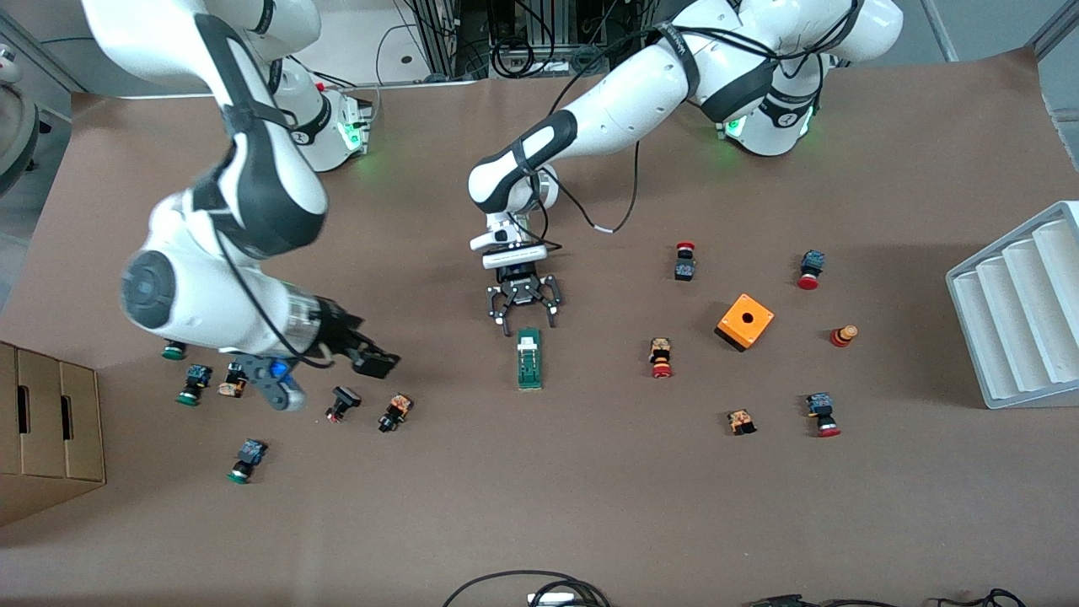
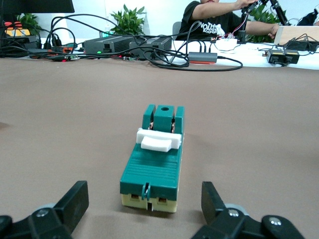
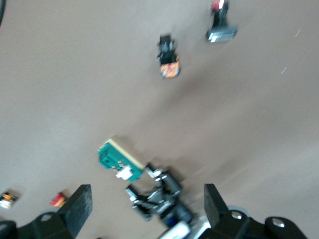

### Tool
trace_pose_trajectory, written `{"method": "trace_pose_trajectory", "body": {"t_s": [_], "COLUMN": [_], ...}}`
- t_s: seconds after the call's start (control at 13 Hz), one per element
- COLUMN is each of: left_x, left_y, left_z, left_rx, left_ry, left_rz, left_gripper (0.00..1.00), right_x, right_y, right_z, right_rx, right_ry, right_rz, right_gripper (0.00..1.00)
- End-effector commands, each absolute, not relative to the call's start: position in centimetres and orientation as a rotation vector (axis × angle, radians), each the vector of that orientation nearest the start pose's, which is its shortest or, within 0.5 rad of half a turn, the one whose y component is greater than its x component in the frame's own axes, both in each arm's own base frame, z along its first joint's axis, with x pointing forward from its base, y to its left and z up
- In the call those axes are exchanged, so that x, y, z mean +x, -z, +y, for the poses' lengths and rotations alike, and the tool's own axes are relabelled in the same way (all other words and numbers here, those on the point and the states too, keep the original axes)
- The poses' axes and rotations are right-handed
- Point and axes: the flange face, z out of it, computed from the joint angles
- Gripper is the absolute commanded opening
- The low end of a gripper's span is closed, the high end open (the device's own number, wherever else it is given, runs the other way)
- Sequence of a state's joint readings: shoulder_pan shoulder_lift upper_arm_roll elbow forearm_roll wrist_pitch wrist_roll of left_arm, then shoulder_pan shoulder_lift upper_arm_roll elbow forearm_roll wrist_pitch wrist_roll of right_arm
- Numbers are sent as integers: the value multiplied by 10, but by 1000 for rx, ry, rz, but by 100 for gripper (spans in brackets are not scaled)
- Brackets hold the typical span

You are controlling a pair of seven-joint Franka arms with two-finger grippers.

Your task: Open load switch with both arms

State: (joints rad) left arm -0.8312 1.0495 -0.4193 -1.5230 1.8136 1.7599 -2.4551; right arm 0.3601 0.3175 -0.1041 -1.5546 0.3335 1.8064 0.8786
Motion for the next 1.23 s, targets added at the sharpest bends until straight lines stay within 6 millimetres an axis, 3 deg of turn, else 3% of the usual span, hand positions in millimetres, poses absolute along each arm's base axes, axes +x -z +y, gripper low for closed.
{"method": "trace_pose_trajectory", "body": {"t_s": [0.0, 0.23, 0.46, 0.69, 0.93, 1.16], "left_x": [323, 324, 324, 326, 327, 326], "left_y": [-114, -146, -190, -234, -276, -322], "left_z": [-587, -594, -606, -607, -608, -606], "left_rx": [-2536, -2562, -2635, -2635, -2634, -2645], "left_ry": [1693, 1695, 1654, 1565, 1480, 1381], "left_rz": [-248, -282, -306, -305, -234, -162], "left_gripper": [100, 100, 100, 100, 100, 100], "right_x": [590, 574, 561, 553, 540, 538], "right_y": [-498, -530, -561, -577, -585, -569], "right_z": [148, 89, 34, -16, -42, -43], "right_rx": [-2842, -2920, -2981, -3005, -3076, -3081], "right_ry": [-226, -109, -8, 69, 106, 129], "right_rz": [733, 445, 149, -49, -156, -159], "right_gripper": [100, 100, 100, 100, 100, 100]}}
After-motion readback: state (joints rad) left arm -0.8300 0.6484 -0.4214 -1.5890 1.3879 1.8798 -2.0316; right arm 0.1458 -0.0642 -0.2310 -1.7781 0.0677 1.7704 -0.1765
